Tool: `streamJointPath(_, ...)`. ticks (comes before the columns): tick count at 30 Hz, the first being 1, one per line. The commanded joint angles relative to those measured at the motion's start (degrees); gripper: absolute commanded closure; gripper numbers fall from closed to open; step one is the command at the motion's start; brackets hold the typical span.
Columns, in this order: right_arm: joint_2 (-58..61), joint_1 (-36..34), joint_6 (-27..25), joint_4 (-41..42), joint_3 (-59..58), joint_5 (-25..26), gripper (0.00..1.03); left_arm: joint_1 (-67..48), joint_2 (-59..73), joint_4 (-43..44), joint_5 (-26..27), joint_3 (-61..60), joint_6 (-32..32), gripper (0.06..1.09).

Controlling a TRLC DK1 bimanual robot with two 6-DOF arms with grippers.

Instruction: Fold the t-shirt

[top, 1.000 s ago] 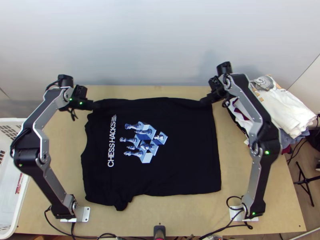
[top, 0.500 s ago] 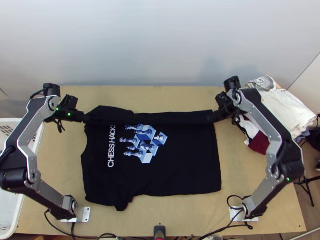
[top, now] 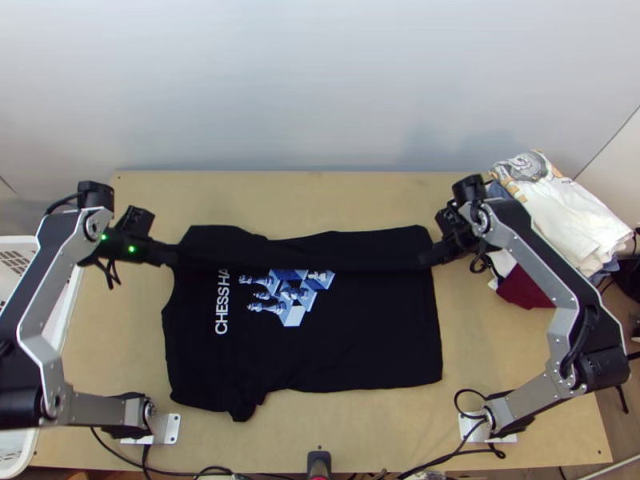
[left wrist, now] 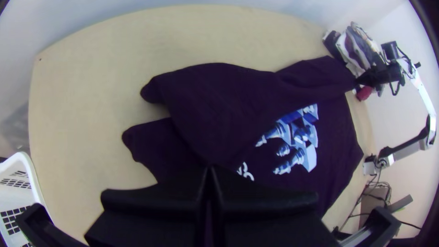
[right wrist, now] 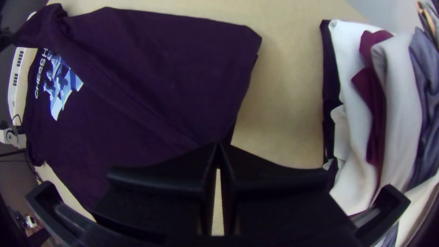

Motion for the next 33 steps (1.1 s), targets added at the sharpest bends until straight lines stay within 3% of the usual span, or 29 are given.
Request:
streamJointPath(1, -0.9, 1.2, 0.1, 3.3, -4.8, 0.0, 1.00, -3.4, -8.2, -4.7, 2.3, -6.4, 1.7, 1.04)
streamJointPath(10, 2.2, 1.2, 0.0, 5.8, -4.5, 0.1, 1.00, -3.6, -9.6, -4.9, 2.2, -13.9, 5.3, 1.04)
streamJointPath(14, 3.3, 0.8, -0.1, 7.2, -5.0, 0.1, 1.00, -0.9, -9.4, 1.9, -3.2, -17.6, 5.6, 1.04)
streamJointPath(18, 4.1, 0.1, -0.1, 7.3, -6.5, 0.1, 1.00, 3.4, -6.7, 1.7, -3.4, -18.5, 7.6, 1.04)
streamJointPath(19, 4.2, 0.1, -0.2, 7.5, -7.1, 0.1, 1.00, 4.1, -6.8, 1.8, -3.4, -18.6, 7.8, 1.00)
streamJointPath(20, 4.2, 0.1, -0.4, 7.6, -7.6, 0.1, 1.00, 4.5, -6.8, 1.9, -3.4, -18.6, 7.7, 0.84)
streamJointPath(21, 4.1, 0.1, -0.5, 7.8, -8.0, 0.2, 0.94, 4.9, -6.8, 2.1, -3.5, -18.4, 7.3, 0.56)
streamJointPath(22, 3.9, -0.3, -0.4, 7.8, -8.1, 0.2, 0.83, 5.2, -6.8, 2.3, -3.4, -18.3, 6.7, 0.20)
streamJointPath(23, 3.8, -0.5, -0.4, 7.7, -8.3, 0.2, 0.71, 5.2, -7.0, 3.0, -3.4, -18.3, 6.0, 0.09)
streamJointPath(24, 3.8, -0.8, -0.4, 7.7, -8.5, 0.3, 0.60, 5.2, -7.2, 3.4, -3.4, -18.3, 5.4, 0.10)
streamJointPath(28, 3.3, -1.1, -0.4, 7.0, -8.6, 0.3, 0.40, 4.7, -7.4, 3.6, -3.4, -17.7, 4.6, 0.10)
streamJointPath(31, 2.7, -1.1, -0.9, 5.3, -8.6, 0.3, 0.10, 5.3, -7.9, 2.1, -3.2, -14.5, 3.8, 0.10)
streamJointPath(32, 2.2, -1.1, -1.4, 4.5, -8.6, 0.3, 0.03, 5.9, -8.2, 0.9, -2.4, -12.3, 3.1, 0.10)
streamJointPath(33, 1.6, -1.1, -1.6, 4.0, -8.7, 0.3, 0.03, 7.2, -9.3, 0.4, -0.9, -9.6, 1.9, 0.10)
